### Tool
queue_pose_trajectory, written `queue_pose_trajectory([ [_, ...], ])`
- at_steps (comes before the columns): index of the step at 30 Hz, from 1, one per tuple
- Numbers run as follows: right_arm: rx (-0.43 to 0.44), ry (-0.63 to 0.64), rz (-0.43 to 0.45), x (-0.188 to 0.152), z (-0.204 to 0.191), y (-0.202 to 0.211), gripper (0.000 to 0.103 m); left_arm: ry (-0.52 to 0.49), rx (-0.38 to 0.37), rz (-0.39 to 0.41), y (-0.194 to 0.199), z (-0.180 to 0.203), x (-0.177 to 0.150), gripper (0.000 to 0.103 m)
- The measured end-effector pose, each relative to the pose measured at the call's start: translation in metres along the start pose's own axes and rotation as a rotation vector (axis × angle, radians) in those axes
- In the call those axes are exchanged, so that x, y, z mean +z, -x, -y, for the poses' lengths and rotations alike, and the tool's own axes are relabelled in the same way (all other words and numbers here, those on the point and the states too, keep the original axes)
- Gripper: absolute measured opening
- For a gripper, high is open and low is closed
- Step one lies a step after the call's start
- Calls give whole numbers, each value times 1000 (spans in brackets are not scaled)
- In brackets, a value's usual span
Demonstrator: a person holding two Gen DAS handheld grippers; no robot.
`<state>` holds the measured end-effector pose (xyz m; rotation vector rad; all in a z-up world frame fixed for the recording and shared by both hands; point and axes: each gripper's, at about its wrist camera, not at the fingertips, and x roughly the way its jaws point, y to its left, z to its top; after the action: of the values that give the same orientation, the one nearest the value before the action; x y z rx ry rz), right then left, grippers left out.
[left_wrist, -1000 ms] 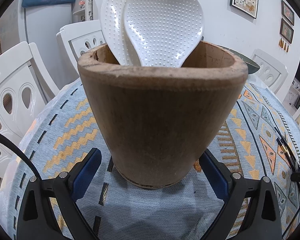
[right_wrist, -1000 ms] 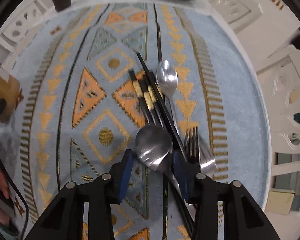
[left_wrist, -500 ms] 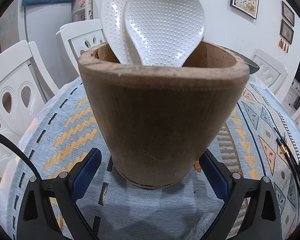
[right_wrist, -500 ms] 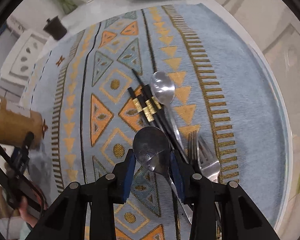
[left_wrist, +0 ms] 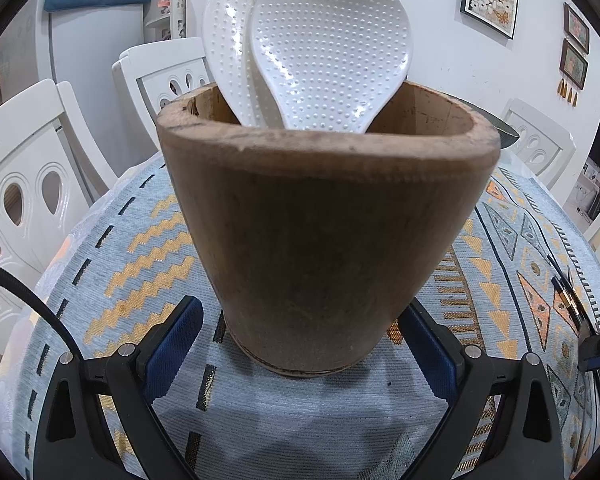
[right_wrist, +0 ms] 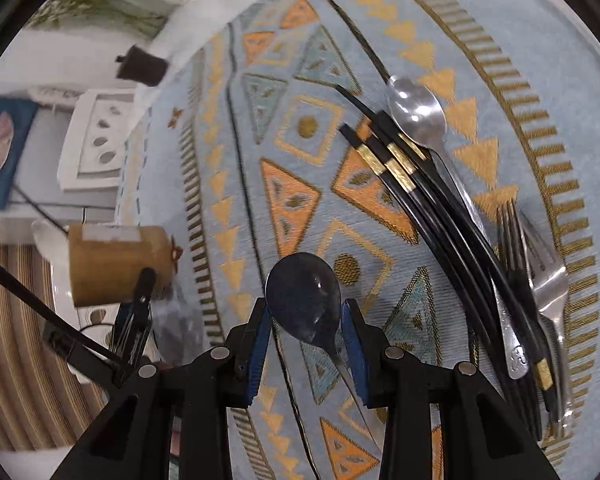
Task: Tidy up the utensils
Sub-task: 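Grasp the silver spoon by its handle with the right tool, then lift the silver spoon with the right tool and carry it over the cup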
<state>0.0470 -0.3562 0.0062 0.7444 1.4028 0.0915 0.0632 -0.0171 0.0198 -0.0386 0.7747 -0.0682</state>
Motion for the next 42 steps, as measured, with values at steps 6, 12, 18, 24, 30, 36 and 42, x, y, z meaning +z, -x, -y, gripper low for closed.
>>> queue_pose_trajectory([
  [6,-61,-13,20,5,22,20,60,0,0,-2,0,0,0,99],
  [12,-122,109,28,-2,7,21,62,-1,1,-4,-1,-2,2,99],
  [18,-293,203,-13,3,-9,-4,44,0,-1,-5,-2,-2,2,99],
  [24,-522,347,8,0,-45,-26,42,-1,0,-5,-2,-2,3,99],
  [30,-586,443,12,-8,-79,-42,6,-1,0,-5,-3,-2,3,99],
  [36,-482,393,-31,-13,-79,-35,4,-1,1,-5,-2,-2,3,99],
  [42,-487,395,-35,-6,-75,-44,4,-1,0,-5,-2,-1,3,99],
])
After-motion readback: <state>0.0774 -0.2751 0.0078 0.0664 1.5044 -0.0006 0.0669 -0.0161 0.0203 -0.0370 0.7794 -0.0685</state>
